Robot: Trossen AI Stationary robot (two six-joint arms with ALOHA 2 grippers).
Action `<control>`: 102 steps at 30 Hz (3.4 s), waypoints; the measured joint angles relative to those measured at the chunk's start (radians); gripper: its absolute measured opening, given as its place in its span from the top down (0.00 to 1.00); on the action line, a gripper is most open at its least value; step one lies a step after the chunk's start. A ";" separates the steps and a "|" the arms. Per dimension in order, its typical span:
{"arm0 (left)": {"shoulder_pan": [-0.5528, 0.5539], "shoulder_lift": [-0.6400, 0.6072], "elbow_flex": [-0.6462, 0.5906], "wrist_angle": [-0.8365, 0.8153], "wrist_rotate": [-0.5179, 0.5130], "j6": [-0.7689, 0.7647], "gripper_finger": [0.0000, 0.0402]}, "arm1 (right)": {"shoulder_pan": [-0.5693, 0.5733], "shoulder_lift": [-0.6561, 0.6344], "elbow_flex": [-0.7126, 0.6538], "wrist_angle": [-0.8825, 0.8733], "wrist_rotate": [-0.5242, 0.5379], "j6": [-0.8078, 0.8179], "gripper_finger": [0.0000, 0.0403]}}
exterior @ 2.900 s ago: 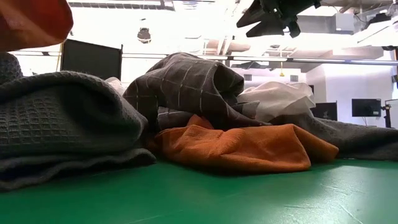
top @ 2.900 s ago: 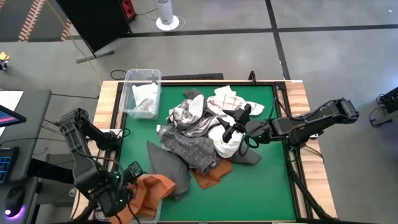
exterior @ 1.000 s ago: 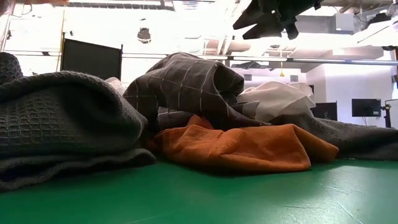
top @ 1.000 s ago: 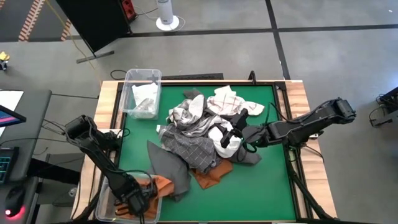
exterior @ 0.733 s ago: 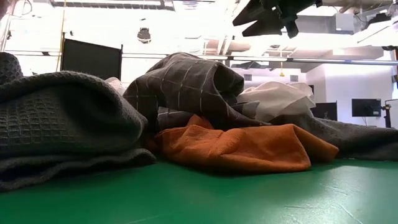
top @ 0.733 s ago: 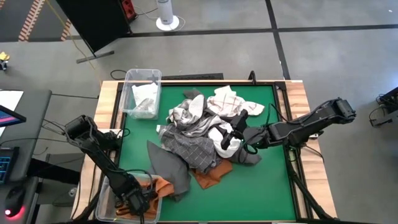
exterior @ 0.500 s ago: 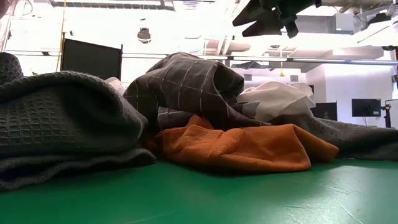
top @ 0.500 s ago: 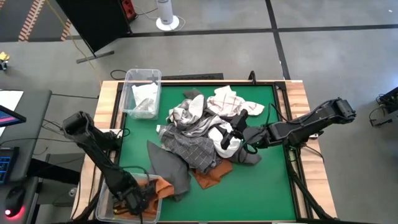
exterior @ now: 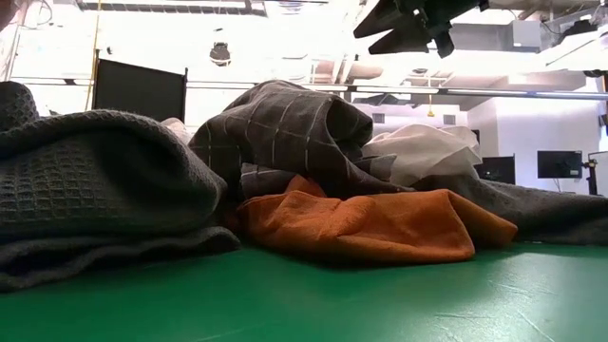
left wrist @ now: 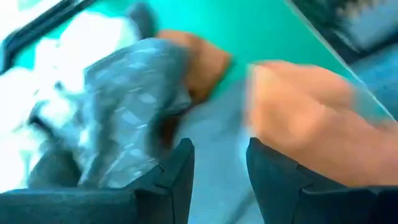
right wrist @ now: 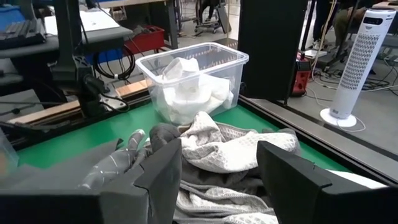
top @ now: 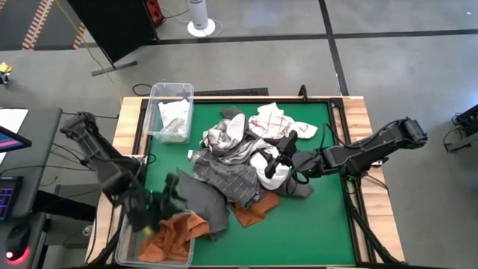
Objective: Sort towels by color in basket
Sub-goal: Put the gray patterned towel into the bottom transparent bin
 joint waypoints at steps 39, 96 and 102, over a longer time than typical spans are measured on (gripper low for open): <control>0.657 0.393 0.000 0.260 0.380 0.315 0.39 | 0.065 -0.046 0.001 -0.009 0.005 -0.095 0.42; 0.612 -0.385 0.166 0.105 1.219 -0.188 1.00 | 0.027 -0.023 0.000 -0.017 0.000 -0.068 0.42; 0.461 -0.278 0.166 0.068 1.219 -0.280 1.00 | 0.022 -0.023 0.000 -0.033 0.000 -0.058 0.42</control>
